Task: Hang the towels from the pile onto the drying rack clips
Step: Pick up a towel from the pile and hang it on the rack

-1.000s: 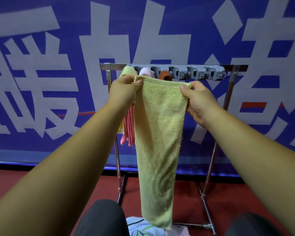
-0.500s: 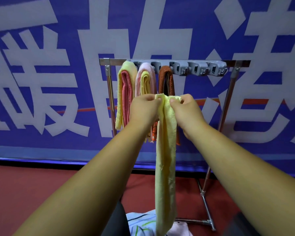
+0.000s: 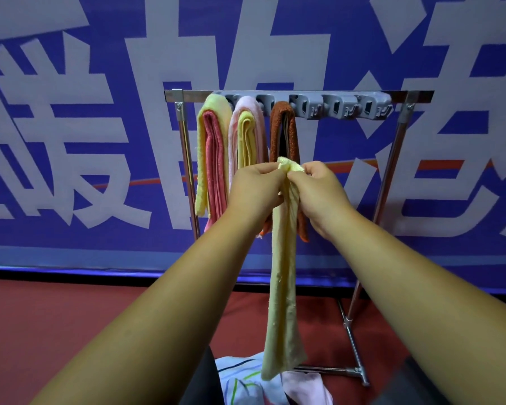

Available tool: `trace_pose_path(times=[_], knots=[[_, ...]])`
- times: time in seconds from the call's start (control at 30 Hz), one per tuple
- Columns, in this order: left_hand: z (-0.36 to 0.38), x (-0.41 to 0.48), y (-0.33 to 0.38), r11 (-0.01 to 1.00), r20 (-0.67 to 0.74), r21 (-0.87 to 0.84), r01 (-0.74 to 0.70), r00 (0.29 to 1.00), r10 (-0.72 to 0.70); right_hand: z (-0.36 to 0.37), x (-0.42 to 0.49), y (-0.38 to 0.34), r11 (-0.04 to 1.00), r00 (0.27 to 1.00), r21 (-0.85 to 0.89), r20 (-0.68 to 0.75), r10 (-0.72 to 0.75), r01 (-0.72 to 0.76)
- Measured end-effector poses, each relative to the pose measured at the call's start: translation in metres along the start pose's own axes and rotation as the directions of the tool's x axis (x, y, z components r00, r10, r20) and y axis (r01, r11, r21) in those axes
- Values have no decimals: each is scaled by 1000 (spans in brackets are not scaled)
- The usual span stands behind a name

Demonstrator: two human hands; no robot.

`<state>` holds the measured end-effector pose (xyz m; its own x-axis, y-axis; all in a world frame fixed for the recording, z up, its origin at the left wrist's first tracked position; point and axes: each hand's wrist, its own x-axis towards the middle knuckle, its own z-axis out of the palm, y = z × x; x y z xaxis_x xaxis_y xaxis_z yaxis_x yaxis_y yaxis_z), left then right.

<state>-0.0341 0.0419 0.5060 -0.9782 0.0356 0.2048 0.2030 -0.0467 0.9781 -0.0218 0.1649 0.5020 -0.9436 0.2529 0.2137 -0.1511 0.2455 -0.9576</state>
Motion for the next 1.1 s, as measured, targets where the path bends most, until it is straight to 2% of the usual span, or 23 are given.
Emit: trace_pose_path(times=[0.13, 0.27, 0.43, 0.63, 0.77, 0.87, 0.93, 1.0, 1.1], knots=[[1, -3, 0, 999, -3, -33, 1, 1000, -1, -3, 5, 1, 998, 998, -63, -61, -12, 9], [5, -6, 2, 1000, 25, -15, -6, 1000, 6, -6, 8, 2, 998, 994, -56, -104, -22, 16], [8, -6, 1, 999, 18, 39, 0, 1000, -1, -7, 7, 3, 994, 998, -98, -43, -48, 43], [11, -6, 1, 997, 96, 69, 38, 994, -44, -10, 2, 2, 996, 998, -84, 69, -8, 14], [10, -2, -1, 994, 107, 31, 106, 988, -109, -13, 3, 6, 997, 992, -74, 123, -11, 20], [11, 0, 0, 990, 123, -25, 140, 983, -136, -14, 3, 6, 997, 992, -67, 121, -28, 36], [10, 1, 0, 986, 149, -62, 156, 978, -146, -16, 4, 6, 992, 996, -109, 70, -52, 59], [6, 3, 2, 991, 143, -15, 132, 981, -128, -16, 8, 5, 994, 998, -89, 31, -53, 56], [-4, 6, 4, 991, 67, 122, 47, 996, -56, -17, 11, 0, 998, 1000, 58, 18, 13, -14]])
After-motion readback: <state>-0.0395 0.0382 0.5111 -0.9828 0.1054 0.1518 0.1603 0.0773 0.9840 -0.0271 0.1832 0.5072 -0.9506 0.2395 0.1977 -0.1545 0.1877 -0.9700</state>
